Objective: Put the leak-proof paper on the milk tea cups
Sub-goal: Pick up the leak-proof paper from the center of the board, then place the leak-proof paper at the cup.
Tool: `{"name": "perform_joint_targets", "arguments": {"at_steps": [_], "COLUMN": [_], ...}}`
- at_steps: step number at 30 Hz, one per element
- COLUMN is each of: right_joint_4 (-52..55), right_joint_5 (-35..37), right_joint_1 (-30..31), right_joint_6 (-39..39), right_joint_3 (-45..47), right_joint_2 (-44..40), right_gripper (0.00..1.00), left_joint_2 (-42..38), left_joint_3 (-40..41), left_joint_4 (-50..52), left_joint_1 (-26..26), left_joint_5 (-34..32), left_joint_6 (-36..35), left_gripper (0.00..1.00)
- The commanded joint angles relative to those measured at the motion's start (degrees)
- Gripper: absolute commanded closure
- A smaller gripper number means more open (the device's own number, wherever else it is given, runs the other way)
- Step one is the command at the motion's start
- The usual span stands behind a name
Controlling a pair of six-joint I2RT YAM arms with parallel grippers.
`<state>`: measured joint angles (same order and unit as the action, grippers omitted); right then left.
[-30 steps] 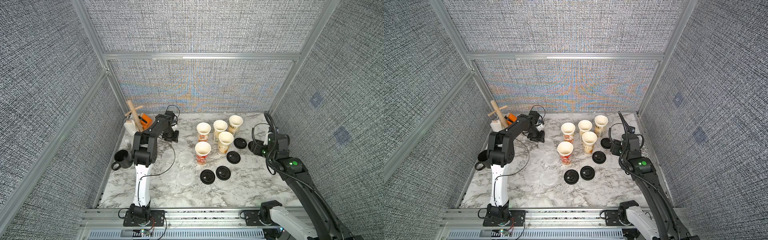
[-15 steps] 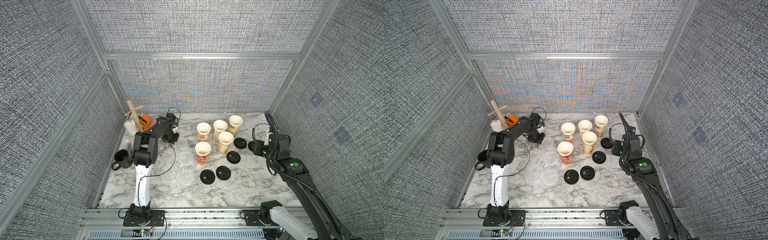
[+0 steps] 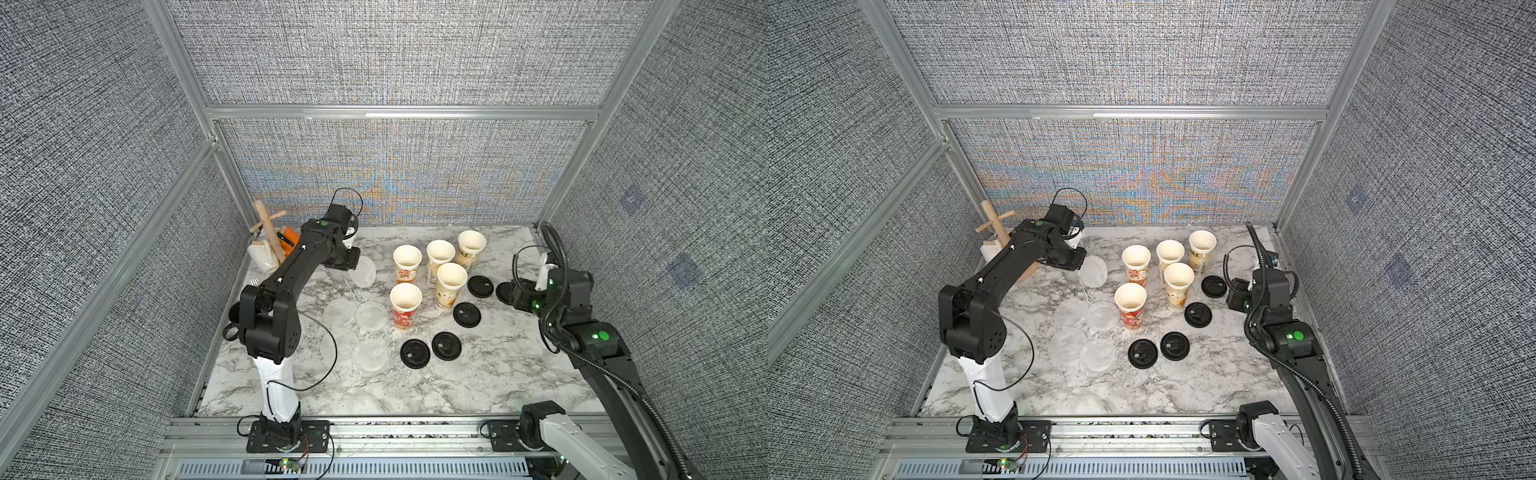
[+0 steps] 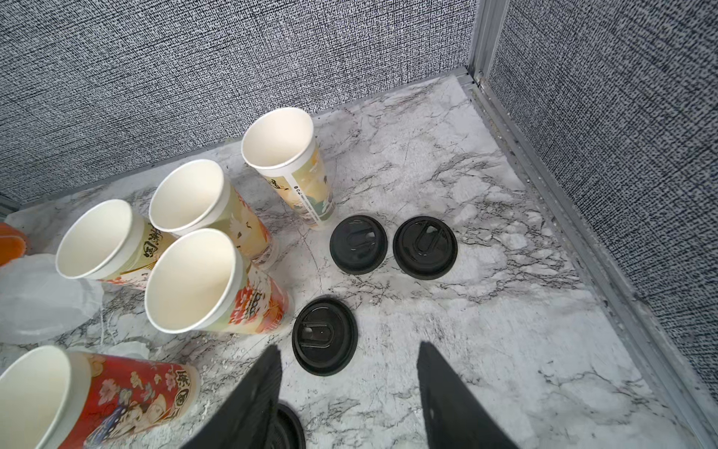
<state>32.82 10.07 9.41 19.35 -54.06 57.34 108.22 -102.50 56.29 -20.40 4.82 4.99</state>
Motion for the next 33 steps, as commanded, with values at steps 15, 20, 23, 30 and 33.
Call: {"name": "perform_joint_targets", "arguments": {"at_steps": [15, 20, 23, 30, 33], "right_joint_4": [0.14, 0.58, 0.85, 0.86, 0.71], "right_joint_5": [-3.60, -4.52, -4.83, -5.36, -5.48], "right_joint_1": [-0.73, -0.92, -1.01, -1.13, -1.15], "right_joint_6": [-1.62, -2.55, -2.95, -3.45, -3.62], "right_joint_3": [0.62, 0.91, 1.02, 1.06, 1.19], "right_joint_2": [0.29, 0.64, 0.92, 1.63, 2.03], "right_gripper": [0.42, 0.42, 0.42, 0.42, 0.42], "left_joint_2": [-18.77, -15.87, -14.16, -11.73, -10.71], "left_joint_3": [1.01, 5.02, 6.61, 7.23, 7.40], "left_joint_4": [6.86, 4.01, 1.06, -1.64, -1.11], "left_joint_1": [-11.59, -12.59, -13.07, -13.17, -13.17], "left_joint_5": [12.63, 16.80, 17.73, 19.00, 18.44], "left_joint_6": [10.13, 11.88, 12.95, 13.57, 13.07], "left_gripper": [1.00, 1.00, 1.00, 1.00, 1.00]}}
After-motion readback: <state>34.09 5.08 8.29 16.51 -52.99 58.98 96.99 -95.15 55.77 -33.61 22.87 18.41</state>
